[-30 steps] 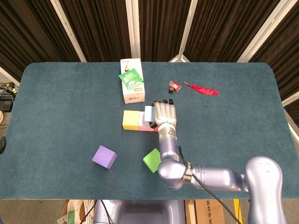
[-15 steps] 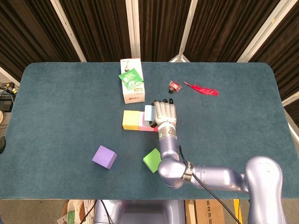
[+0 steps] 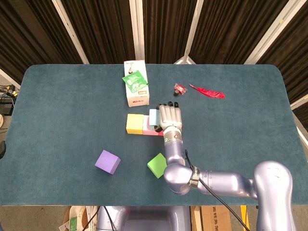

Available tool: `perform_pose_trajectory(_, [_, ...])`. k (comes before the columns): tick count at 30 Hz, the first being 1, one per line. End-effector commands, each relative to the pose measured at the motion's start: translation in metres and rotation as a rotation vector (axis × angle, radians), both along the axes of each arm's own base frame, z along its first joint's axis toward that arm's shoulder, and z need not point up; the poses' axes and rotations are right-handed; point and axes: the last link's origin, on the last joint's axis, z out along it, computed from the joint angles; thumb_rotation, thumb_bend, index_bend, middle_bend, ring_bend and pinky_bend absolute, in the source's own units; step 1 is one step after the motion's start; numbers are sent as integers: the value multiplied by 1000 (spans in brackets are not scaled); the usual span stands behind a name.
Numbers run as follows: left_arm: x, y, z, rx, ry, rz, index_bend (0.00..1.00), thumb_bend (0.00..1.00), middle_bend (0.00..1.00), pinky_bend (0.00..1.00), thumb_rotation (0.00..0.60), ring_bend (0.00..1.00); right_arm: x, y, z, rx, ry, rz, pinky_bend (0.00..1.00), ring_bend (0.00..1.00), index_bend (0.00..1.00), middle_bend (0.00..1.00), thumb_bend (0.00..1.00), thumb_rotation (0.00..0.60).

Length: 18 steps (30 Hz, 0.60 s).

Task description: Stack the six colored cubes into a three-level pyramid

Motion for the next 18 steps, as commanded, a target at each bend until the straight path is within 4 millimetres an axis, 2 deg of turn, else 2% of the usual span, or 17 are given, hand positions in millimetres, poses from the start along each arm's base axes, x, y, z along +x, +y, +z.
perform_pose_trajectory(1, [0, 0, 0, -1, 0, 1, 212, 408, 70, 0, 600, 0, 1, 1, 0, 1, 0, 3, 0, 74, 281, 223, 336, 600])
perform_pose_trajectory(18, [-1, 0, 0, 1, 1, 9, 211, 408, 70, 0, 600, 0, -1, 0, 1, 0, 5, -5, 0, 43, 231, 176, 336, 600])
